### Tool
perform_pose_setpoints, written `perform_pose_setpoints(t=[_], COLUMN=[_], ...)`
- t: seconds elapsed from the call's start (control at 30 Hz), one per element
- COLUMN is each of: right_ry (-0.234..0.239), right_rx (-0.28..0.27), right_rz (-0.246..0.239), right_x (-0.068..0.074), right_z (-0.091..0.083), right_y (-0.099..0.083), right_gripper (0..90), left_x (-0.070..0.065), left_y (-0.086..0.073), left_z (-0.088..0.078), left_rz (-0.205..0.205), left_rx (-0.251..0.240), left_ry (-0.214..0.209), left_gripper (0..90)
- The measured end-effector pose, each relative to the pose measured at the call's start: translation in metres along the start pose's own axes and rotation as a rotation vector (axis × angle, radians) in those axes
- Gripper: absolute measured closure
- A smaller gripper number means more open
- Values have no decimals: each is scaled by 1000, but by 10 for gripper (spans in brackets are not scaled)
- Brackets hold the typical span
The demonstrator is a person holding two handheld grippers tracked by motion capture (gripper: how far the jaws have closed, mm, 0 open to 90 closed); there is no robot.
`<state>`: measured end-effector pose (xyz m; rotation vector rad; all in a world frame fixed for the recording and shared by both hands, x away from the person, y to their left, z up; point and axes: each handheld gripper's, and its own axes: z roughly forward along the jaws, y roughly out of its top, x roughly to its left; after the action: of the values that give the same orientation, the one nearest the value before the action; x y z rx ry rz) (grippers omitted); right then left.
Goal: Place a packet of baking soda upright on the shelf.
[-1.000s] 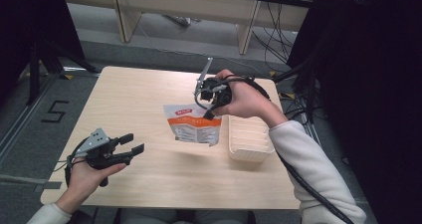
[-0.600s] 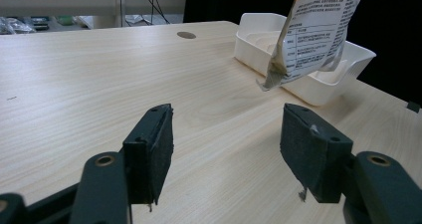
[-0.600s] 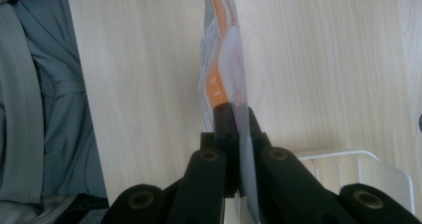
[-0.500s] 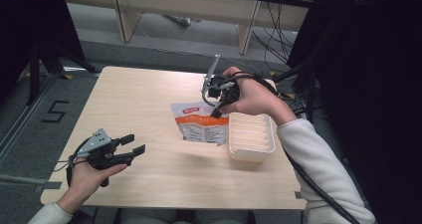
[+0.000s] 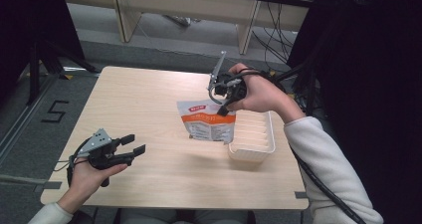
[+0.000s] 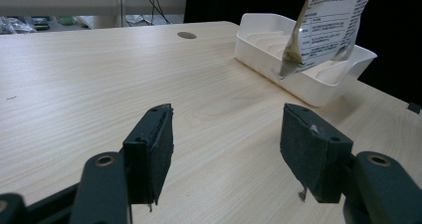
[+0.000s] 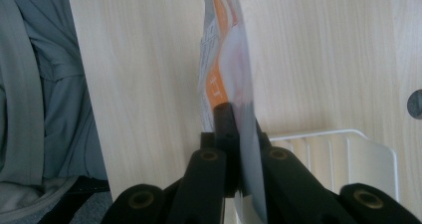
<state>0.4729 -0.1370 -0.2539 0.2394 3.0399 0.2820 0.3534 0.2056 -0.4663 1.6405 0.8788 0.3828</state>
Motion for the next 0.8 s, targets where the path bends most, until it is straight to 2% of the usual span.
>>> perform_pose_setpoints(t=[0.03, 0.07, 0.1, 0.13, 0.2, 0.3, 0.33, 0.37, 0.4, 0.43, 0.47, 0.5, 0.53, 0.73, 0.8], right_ry=[-1, 1, -2, -5, -11, -9, -15, -15, -19, -21, -17, -15, -14, -21, -21], right_rx=[4, -3, 8, 7, 9, 6, 10, 9, 14, 18, 9, 16, 11, 20, 16], right_rz=[13, -10, 3, -6, 15, 5, -7, 9, -8, 11, -3, 15, 3, 14, 2], right_x=[1, -1, -1, -2, -1, -2, -2, -2, -3, -2, -3, -3, -4, -5, -6], right_z=[-1, -1, -2, -3, -5, -6, -7, -8, -9, -9, -9, -10, -10, -14, -14], right_y=[-1, -2, -4, -5, -7, -11, -12, -13, -16, -17, -18, -19, -20, -27, -28], right_gripper=[900, 900, 900, 900, 900, 900, 900, 900, 900, 900, 900, 900, 900, 900, 900], left_x=[0, 0, 0, 0, 0, 0, -1, -1, 0, 0, 0, 0, 0, 0, 0], left_y=[0, 0, 0, 0, 0, 0, -1, -1, 0, -1, -1, -1, -1, -1, -1], left_z=[0, 0, 0, 0, 0, 0, 1, 1, 1, 1, 1, 1, 1, 1, 1], left_rz=[-4, -3, 1, -1, 0, 2, -15, -15, 0, -2, 0, -2, -2, -3, -4], left_rx=[1, 2, 4, 4, 2, 3, 3, 3, 4, 0, 5, 4, 4, 6, 7], left_ry=[4, 2, 1, 1, 3, 2, 6, 6, 1, -4, 1, 4, 4, 5, 7], left_gripper=[371, 371, 371, 371, 371, 371, 371, 371, 371, 371, 371, 371, 371, 371, 370])
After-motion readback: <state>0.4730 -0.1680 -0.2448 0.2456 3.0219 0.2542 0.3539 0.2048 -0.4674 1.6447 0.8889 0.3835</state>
